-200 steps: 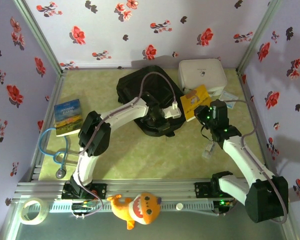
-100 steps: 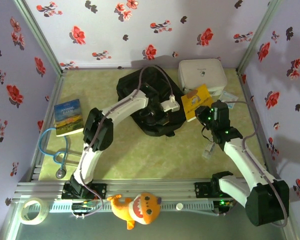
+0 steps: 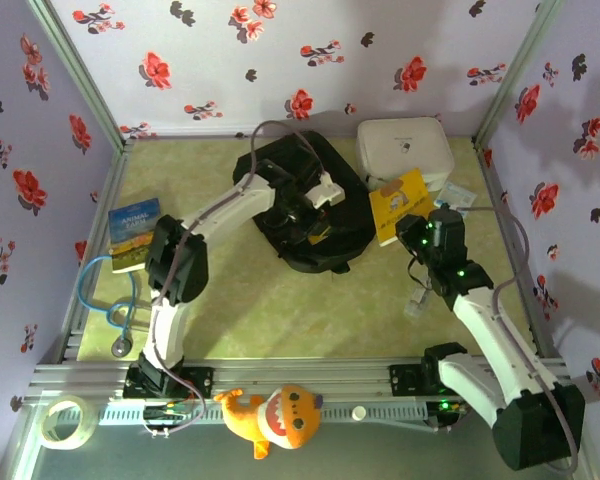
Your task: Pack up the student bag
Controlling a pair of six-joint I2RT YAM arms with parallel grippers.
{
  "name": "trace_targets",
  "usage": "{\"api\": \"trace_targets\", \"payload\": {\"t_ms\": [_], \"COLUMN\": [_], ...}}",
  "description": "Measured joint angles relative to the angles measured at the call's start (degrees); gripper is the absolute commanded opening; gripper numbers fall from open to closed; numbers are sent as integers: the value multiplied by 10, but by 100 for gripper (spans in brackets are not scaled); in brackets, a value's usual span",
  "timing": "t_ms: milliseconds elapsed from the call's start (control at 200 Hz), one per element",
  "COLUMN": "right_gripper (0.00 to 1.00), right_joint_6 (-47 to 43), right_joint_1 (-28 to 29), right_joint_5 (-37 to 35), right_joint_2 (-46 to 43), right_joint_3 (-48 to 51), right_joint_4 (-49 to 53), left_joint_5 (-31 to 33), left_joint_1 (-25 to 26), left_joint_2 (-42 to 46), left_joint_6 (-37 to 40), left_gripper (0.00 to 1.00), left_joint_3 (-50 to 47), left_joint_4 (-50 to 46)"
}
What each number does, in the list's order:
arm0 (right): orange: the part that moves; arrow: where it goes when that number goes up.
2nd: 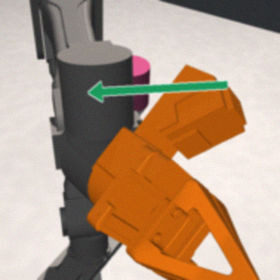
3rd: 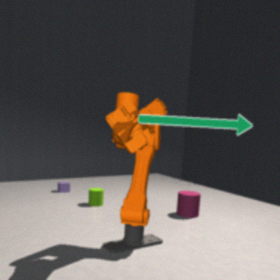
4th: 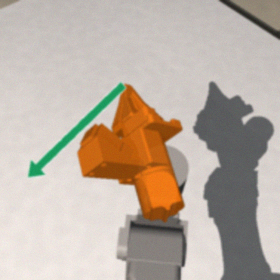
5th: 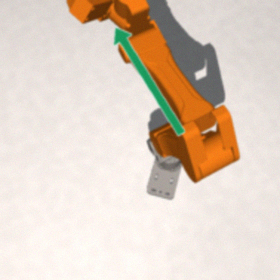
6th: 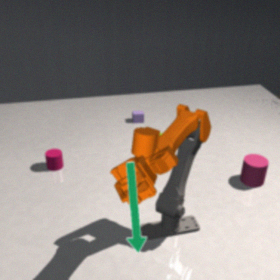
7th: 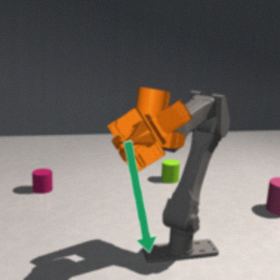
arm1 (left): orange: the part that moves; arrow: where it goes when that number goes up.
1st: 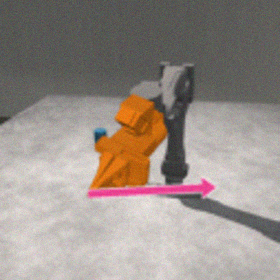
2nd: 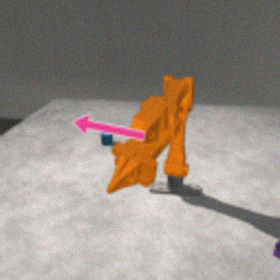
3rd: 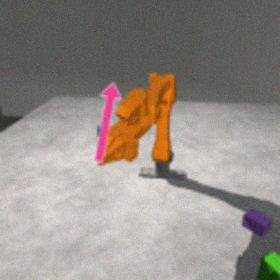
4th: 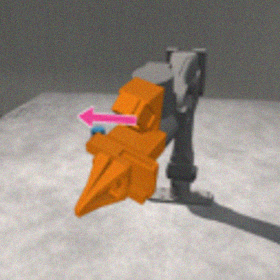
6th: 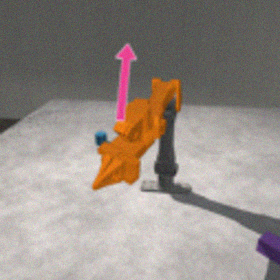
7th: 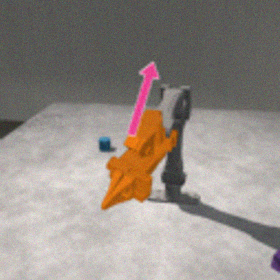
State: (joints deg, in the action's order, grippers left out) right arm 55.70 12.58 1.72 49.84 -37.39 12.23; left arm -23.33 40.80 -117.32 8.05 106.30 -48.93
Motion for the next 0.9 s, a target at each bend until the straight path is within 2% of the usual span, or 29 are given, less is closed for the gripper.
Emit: {"api": "trace_targets", "payload": {"t_ms": [185, 320, 595, 795, 900], "right_gripper": [6, 7, 7, 7, 7], "right_joint_6": [-12, -17, -6, 28, 54], "right_joint_1": [-2, -2, -3, -3, -2], "right_joint_5": [-33, -24, 105, 178, 203], "right_joint_2": [-59, -70, -45, 3, 25], "right_joint_3": [-11, -31, -44, -45, -35], "right_joint_4": [63, 100, 117, 115, 79], "left_joint_5": [57, 99, 123, 122, 121], "left_joint_1": [-15, -18, -17, -17, -17], "left_joint_2": [88, 133, 168, 169, 169], "left_joint_6": [-49, -72, -99, -108, -108], "left_gripper": [0, 0, 0, 0, 0], "left_joint_3": [-51, -82, -154, -162, -164], "left_joint_4": [89, 150, 250, 275, 279]}}
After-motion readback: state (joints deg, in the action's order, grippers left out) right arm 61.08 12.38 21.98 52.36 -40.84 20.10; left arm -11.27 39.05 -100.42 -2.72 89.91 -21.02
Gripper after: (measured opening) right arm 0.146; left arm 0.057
